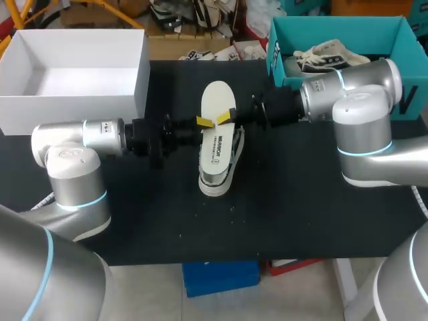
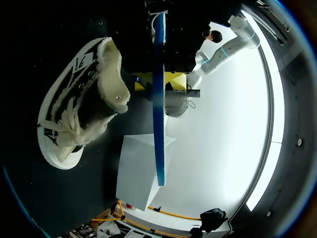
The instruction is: Take the shoe out of the shoebox, open the shoe tongue, remove and reinsert the insole, then place the shoe into the shoebox
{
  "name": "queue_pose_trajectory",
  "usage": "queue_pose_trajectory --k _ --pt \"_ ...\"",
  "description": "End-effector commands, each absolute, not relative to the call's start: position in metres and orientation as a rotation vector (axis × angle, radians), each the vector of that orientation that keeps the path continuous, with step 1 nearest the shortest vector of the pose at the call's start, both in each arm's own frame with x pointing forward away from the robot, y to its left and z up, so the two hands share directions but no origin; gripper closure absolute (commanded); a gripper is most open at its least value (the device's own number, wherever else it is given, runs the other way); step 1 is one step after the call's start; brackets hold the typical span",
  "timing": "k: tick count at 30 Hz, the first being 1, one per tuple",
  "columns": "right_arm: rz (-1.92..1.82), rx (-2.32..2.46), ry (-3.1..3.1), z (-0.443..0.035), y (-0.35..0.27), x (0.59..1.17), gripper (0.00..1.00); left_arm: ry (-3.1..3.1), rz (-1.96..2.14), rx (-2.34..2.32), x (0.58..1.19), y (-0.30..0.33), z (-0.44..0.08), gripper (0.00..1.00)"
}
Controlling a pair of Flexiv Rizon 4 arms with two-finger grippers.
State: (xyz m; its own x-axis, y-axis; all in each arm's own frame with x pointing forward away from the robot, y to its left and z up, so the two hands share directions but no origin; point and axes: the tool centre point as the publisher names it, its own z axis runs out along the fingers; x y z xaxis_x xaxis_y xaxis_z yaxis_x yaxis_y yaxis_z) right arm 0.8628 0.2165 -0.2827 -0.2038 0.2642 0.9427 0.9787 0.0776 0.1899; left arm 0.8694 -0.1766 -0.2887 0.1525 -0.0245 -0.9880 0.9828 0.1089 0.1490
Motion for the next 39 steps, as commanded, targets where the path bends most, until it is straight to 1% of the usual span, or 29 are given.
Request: queue_pose_trajectory --k 1,4,6,7,8,10,12,13,15,16,20,21,22,28,31,35,39 --pt "-1.171 -1.269 -1.589 -0.283 0.217 0.863 1.0 1.108 -1.046 1.18 0.875 -0.186 -0.29 0.59" --pt "-1.171 -1.269 -1.589 -0.283 0.217 0.863 1.0 1.096 -1.051 1.188 0.875 -0.189 -0.289 0.61" --pt "-1.171 -1.269 -1.589 -0.283 0.217 0.863 1.0 1.087 -1.054 1.192 0.875 -0.191 -0.288 0.67" --pt "-1.171 -1.269 -1.589 -0.283 0.217 0.863 1.0 1.085 -1.055 1.193 0.875 -0.191 -0.287 0.75" --pt "-1.171 -1.269 -1.589 -0.283 0.217 0.863 1.0 1.084 -1.055 1.194 0.875 -0.191 -0.287 0.78" --pt "-1.171 -1.269 -1.589 -0.283 0.217 0.863 1.0 1.078 -1.058 1.195 0.874 -0.192 -0.287 0.81" --pt "-1.171 -1.269 -1.589 -0.283 0.217 0.863 1.0 1.074 -1.062 1.195 0.874 -0.192 -0.287 0.92" --pt "-1.171 -1.269 -1.589 -0.283 0.217 0.863 1.0 1.072 -1.065 1.195 0.874 -0.192 -0.287 0.95" --pt "-1.171 -1.269 -1.589 -0.283 0.217 0.863 1.0 1.067 -1.071 1.194 0.872 -0.192 -0.287 0.91" --pt "-1.171 -1.269 -1.589 -0.283 0.217 0.863 1.0 1.062 -1.08 1.192 0.871 -0.192 -0.287 0.85" --pt "-1.171 -1.269 -1.589 -0.283 0.217 0.863 1.0 1.054 -1.09 1.192 0.866 -0.19 -0.287 0.82" --pt "-1.171 -1.269 -1.589 -0.283 0.217 0.863 1.0 1.053 -1.094 1.194 0.865 -0.19 -0.288 0.78" --pt "-1.171 -1.269 -1.589 -0.283 0.217 0.863 1.0 1.052 -1.095 1.194 0.864 -0.189 -0.288 0.71" --pt "-1.171 -1.269 -1.589 -0.283 0.217 0.863 1.0 1.047 -1.098 1.196 0.864 -0.188 -0.289 0.69" --pt "-1.171 -1.269 -1.589 -0.283 0.217 0.863 1.0 1.03 -1.101 1.205 0.866 -0.192 -0.285 0.69" --pt "-1.171 -1.269 -1.589 -0.283 0.217 0.863 1.0 1.004 -1.106 1.216 0.868 -0.198 -0.28 0.76" --pt "-1.171 -1.269 -1.589 -0.283 0.217 0.863 1.0 0.993 -1.108 1.226 0.87 -0.202 -0.277 0.78"
